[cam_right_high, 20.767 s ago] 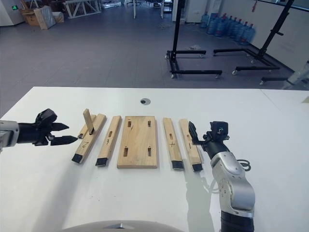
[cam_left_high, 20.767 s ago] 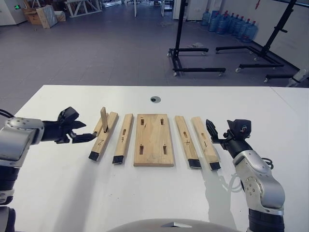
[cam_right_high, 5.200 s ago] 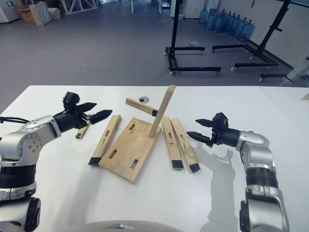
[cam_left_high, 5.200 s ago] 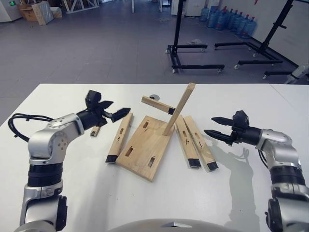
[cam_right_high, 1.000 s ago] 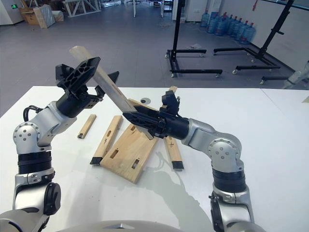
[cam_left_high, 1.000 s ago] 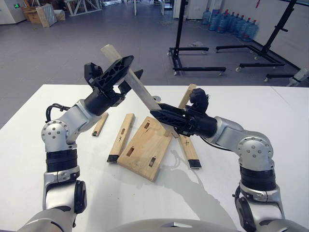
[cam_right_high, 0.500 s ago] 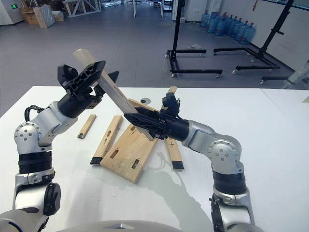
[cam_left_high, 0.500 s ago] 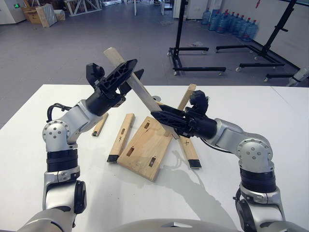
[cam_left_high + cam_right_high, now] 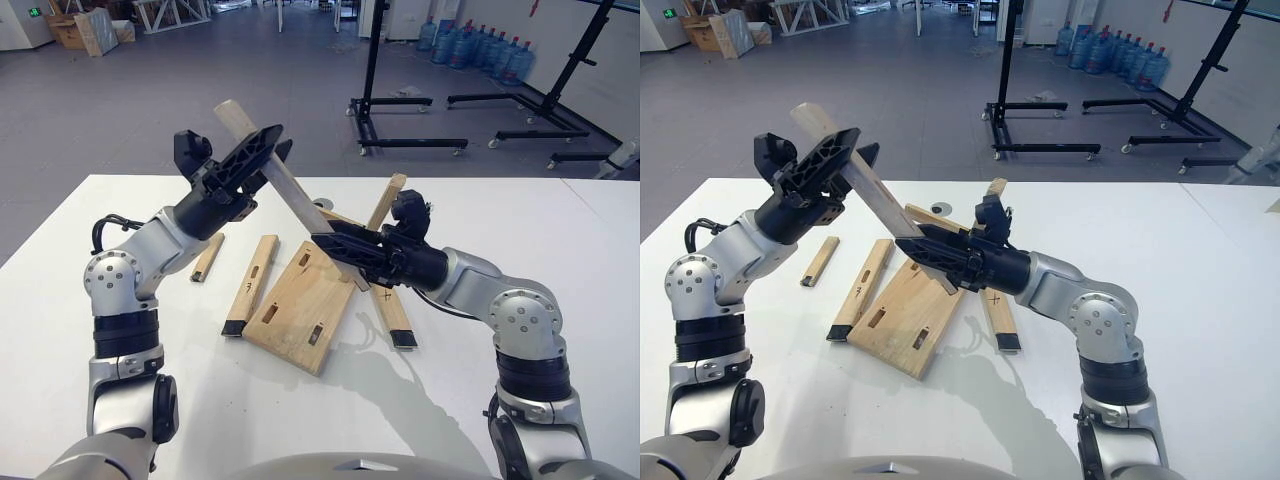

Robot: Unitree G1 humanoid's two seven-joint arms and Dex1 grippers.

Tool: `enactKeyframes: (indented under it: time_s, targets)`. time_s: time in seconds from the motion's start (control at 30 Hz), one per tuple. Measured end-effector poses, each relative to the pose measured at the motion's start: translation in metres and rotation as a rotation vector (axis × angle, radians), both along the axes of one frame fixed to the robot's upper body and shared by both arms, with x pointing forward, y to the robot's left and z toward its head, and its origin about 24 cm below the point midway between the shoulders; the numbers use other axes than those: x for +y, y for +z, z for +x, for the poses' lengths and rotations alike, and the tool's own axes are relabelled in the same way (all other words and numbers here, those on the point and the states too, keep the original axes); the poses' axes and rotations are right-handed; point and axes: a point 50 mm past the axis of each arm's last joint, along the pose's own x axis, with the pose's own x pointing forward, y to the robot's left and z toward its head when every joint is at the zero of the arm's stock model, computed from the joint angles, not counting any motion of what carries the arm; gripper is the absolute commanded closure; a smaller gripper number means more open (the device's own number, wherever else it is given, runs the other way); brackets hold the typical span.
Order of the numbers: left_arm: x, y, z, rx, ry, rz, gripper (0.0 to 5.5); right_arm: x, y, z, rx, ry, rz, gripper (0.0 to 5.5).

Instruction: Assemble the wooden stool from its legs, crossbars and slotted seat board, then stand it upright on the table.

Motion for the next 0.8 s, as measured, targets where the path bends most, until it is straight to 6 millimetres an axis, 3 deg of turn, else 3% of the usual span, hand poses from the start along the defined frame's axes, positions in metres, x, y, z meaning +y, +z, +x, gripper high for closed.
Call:
enactKeyframes:
  time_s: [0.2, 0.33, 0.43, 0.57, 0.63, 0.7, 0.8]
  targets:
    - [0.003, -0.005, 0.001, 0.004, 0.025, 0.038, 3.40, -0.002, 0.000, -0.003, -0.009, 0.017, -0.042, 2.01]
    - [0.004, -0.008, 0.003, -0.004, 0.033, 0.051, 3.47, -0.012, -0.006, -0.008, 0.034, 0.043, -0.062, 1.25]
    - [0.006, -0.013, 0.006, -0.001, 0.052, 0.078, 3.47, -0.025, 0.000, -0.013, 0.035, 0.069, -0.033, 0.83]
    - [0.015, -0.019, 0.010, 0.002, 0.086, 0.114, 3.47, -0.057, 0.017, -0.016, 0.001, 0.008, -0.017, 0.13]
    - [0.026, -0.023, 0.012, 0.008, 0.123, 0.138, 3.48, -0.080, 0.030, -0.014, -0.035, -0.069, -0.035, 0.10]
    - [0.031, -0.027, 0.012, 0.010, 0.144, 0.159, 3.48, -0.084, 0.031, -0.020, -0.074, -0.071, -0.130, 0.10]
    - [0.041, -0.029, 0.012, -0.039, 0.251, 0.261, 3.48, -0.075, 0.011, -0.040, -0.152, 0.000, -0.419, 0.10]
